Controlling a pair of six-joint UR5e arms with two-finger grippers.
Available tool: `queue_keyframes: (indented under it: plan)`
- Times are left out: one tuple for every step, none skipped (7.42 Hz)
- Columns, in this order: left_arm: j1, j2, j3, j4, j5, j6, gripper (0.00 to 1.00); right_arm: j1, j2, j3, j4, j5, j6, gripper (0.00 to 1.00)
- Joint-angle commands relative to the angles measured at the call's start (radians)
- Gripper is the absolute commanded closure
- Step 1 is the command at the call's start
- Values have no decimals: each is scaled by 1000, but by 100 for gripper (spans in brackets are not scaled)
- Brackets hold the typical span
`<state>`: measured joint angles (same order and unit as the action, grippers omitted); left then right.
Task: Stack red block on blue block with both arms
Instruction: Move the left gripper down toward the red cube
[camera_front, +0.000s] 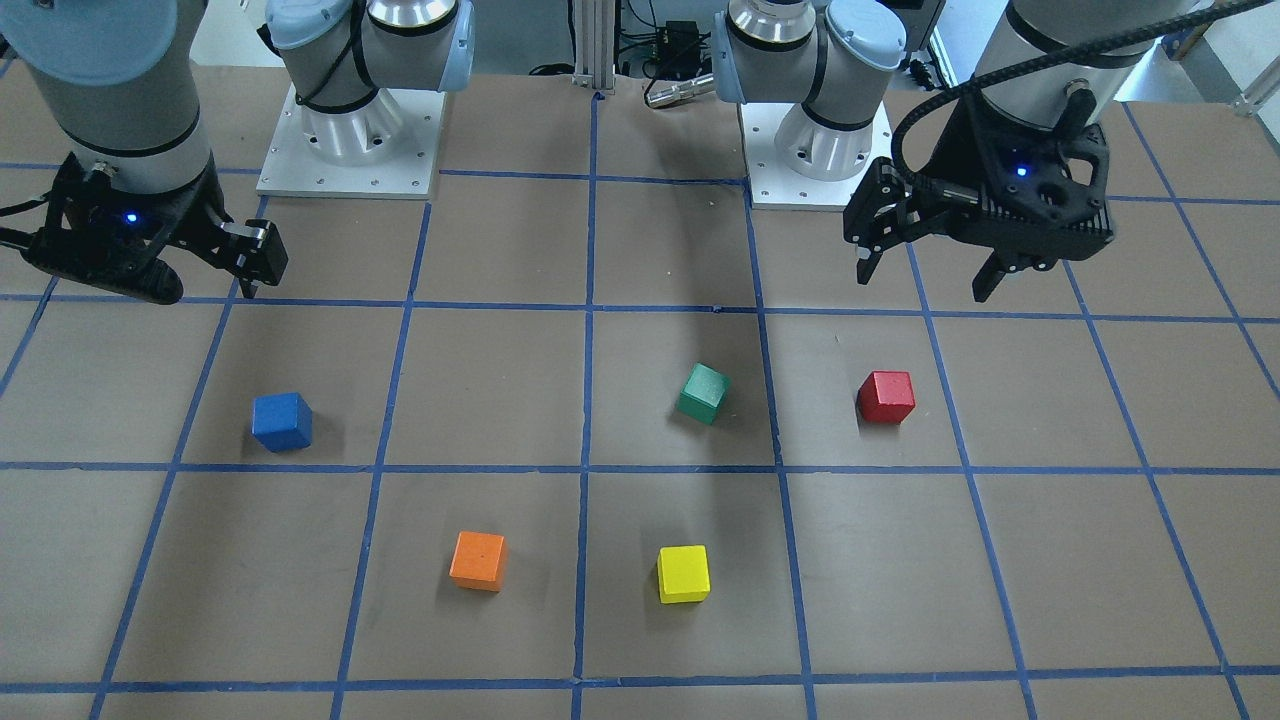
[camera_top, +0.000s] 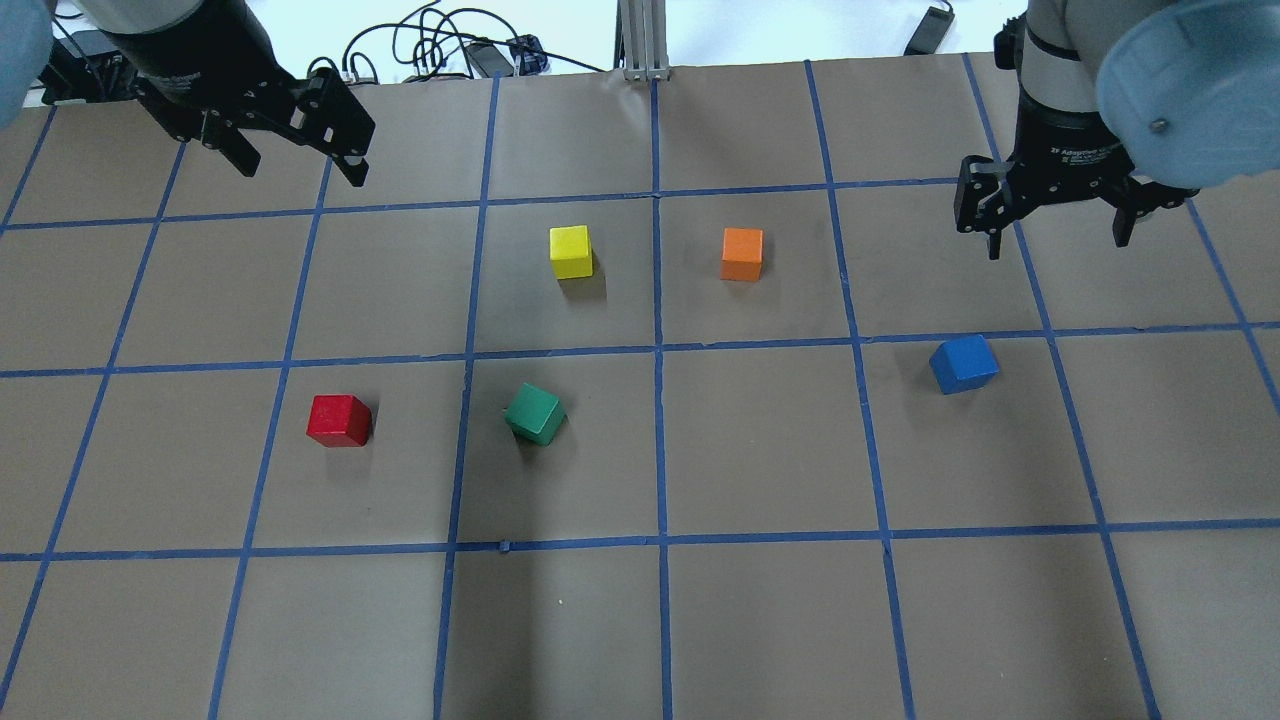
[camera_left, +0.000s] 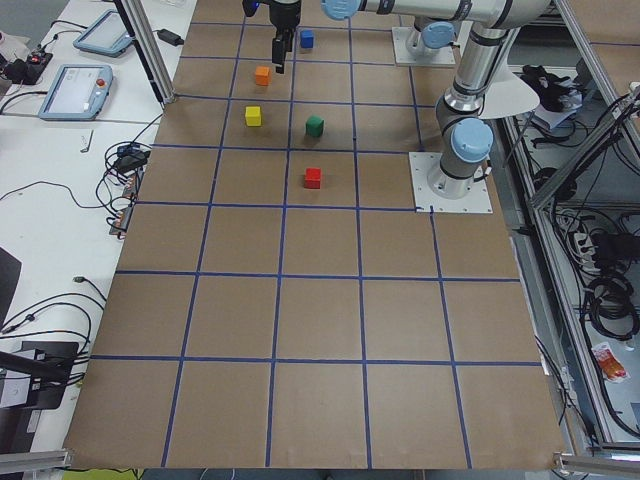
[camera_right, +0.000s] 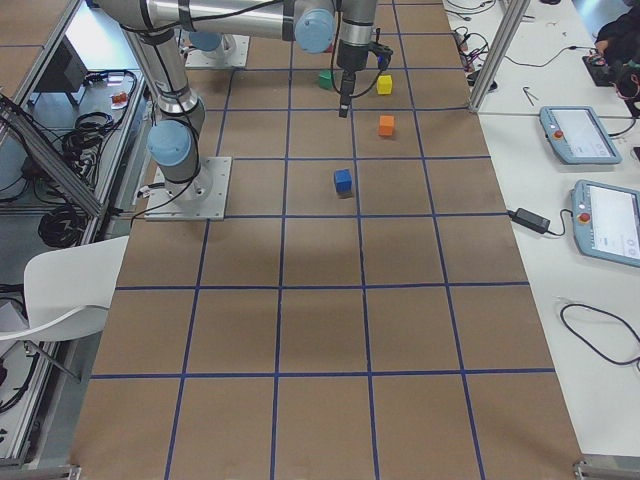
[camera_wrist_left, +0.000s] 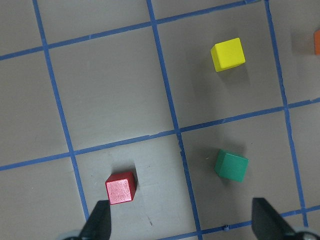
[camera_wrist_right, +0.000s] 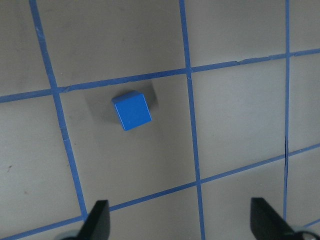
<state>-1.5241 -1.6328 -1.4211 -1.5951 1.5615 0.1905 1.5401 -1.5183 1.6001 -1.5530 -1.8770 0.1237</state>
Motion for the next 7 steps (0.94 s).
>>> queue_keyframes:
  plan:
    - [-1,-1,2,-20,3,-28,0,-1,-11,39,-10,-2,-4,0]
    - [-1,1,-2,-22,5,-28,0,-3,-11,38,-12,-1,-1,0]
    - [-1,-1,1,-20,5,-28,0,-2,-11,32,-15,7,10,0]
    - [-1,1,1,-20,3,-28,0,-2,-11,31,-15,9,10,0]
    - [-1,1,2,-20,5,-28,0,3,-14,26,-12,21,10,0]
    - [-1,2,-4,-20,5,-28,0,5,-14,9,-12,28,1,0]
    - [-1,2,-6,-20,5,-28,0,5,-7,-38,-12,129,-4,0]
